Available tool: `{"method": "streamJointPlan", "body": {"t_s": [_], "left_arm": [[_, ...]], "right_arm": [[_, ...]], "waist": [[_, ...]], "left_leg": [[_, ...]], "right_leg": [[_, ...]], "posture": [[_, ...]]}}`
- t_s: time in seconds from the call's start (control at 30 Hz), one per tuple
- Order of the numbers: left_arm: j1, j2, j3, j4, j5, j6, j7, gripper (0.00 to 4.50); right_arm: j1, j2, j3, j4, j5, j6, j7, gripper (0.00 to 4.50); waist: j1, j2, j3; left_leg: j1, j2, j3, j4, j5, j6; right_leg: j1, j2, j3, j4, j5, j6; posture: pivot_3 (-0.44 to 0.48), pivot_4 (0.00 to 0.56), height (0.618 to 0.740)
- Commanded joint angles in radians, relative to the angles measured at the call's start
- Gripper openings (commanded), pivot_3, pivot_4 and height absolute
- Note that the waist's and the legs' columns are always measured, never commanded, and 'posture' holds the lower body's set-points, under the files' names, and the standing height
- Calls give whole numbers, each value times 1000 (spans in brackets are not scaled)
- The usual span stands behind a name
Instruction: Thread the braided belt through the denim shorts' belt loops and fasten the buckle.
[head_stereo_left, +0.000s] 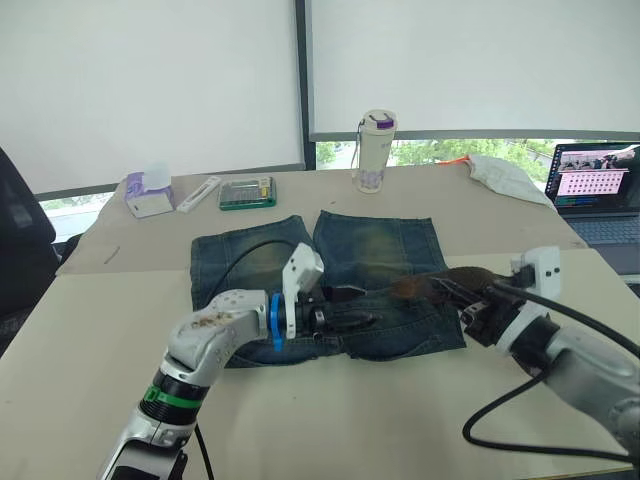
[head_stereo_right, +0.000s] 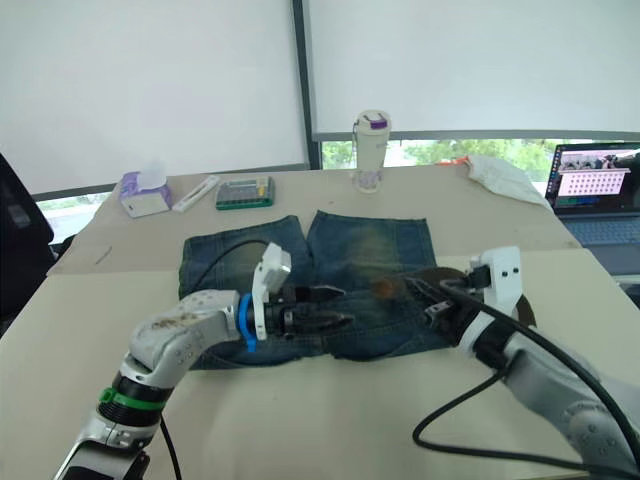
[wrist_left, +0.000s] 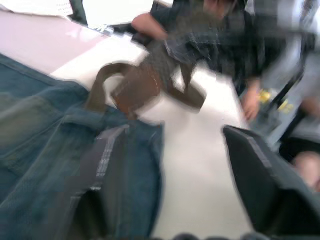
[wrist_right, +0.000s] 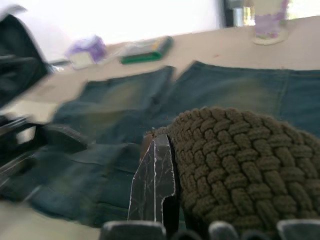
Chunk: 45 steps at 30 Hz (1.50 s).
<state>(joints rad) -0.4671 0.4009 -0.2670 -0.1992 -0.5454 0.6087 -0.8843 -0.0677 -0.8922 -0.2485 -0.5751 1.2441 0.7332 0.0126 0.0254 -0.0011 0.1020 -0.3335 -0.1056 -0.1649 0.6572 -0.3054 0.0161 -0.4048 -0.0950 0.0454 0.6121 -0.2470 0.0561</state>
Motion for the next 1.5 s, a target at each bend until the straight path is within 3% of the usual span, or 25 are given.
{"method": "streamJointPlan", "body": {"t_s": [0.03, 0.27, 0.3, 0.43, 0.67, 0.87, 0.93, 1.0, 1.07, 1.4, 1.5], "left_arm": [[-1, 27, -59, 28, 127, -146, -49, 4173], [-65, 104, -267, 266, 472, -390, -113, 4173], [-75, 105, -288, 304, 518, -432, -108, 3643], [-104, 105, -316, 398, 600, -565, -128, 2421], [-74, 204, -256, 427, 511, -791, -351, 166], [-3, 262, -165, 357, 394, -796, -453, 131], [23, 254, -125, 319, 348, -746, -444, 131], [37, 230, -64, 239, 235, -578, -415, 131], [53, 227, -19, 156, 136, -443, -408, 1145], [138, 211, 115, -67, -8, -151, -224, 4477], [159, 203, 131, -95, -8, -121, -180, 4477]], "right_arm": [[-75, -12, 10, 68, -57, 58, -5, 0], [-111, 1, -12, 95, -110, 118, 36, 0], [-110, 1, -15, 93, -113, 125, 41, 0], [-95, -2, -32, 75, -115, 153, 54, 0], [-63, 0, -70, 39, -103, 207, 50, 0], [-27, 29, -76, 18, -100, 225, 51, 0], [-21, 43, -75, 16, -95, 232, 55, 0], [-20, 59, -74, 15, -76, 241, 61, 0], [-15, 79, -73, 16, -57, 244, 61, 0], [-8, 118, 2, 93, -168, 244, 107, 0], [-20, 128, 14, 114, -195, 247, 121, 0]], "waist": [[6, 0, 0], [16, 1, 0], [18, 0, 0], [17, 0, 0], [1, 1, -1], [-15, 4, -3], [-15, 5, -3], [-14, 5, -3], [-12, 4, -2], [-14, 4, -3], [-13, 4, -3]], "left_leg": [[0, 0, 0, 0, 0, 0], [-1, 0, 0, 0, 0, 1], [-1, 0, 0, 0, 0, 1], [-1, 0, 0, 1, 0, 1], [-1, 2, 0, 1, 0, 1], [0, 3, 0, -4, 0, 1], [0, 3, 0, -4, 0, 1], [0, 3, 0, -4, 0, 1], [-1, 3, 0, -3, 0, 1], [1, 2, 0, -3, 0, 1], [1, 2, 0, -3, 0, 1]], "right_leg": [[0, 0, 0, 0, 0, 0], [-1, 0, -1, 0, 0, 0], [0, -1, -1, 0, 0, 0], [1, -1, -1, 0, 0, 0], [-1, -1, -1, 1, 0, 0], [-2, -1, -1, 1, 0, 0], [-2, 0, -1, 1, 0, 0], [-2, 0, -1, 1, 0, 0], [-2, 0, -1, 1, 0, 0], [-1, 1, -1, 2, 0, 0], [-1, 1, -1, 2, 0, 0]], "posture": [[0, 150, 740], [0, 150, 740], [0, 150, 740], [0, 150, 740], [0, 150, 740], [0, 150, 740], [0, 150, 740], [0, 150, 740], [0, 150, 740], [0, 150, 740], [0, 150, 740]]}}
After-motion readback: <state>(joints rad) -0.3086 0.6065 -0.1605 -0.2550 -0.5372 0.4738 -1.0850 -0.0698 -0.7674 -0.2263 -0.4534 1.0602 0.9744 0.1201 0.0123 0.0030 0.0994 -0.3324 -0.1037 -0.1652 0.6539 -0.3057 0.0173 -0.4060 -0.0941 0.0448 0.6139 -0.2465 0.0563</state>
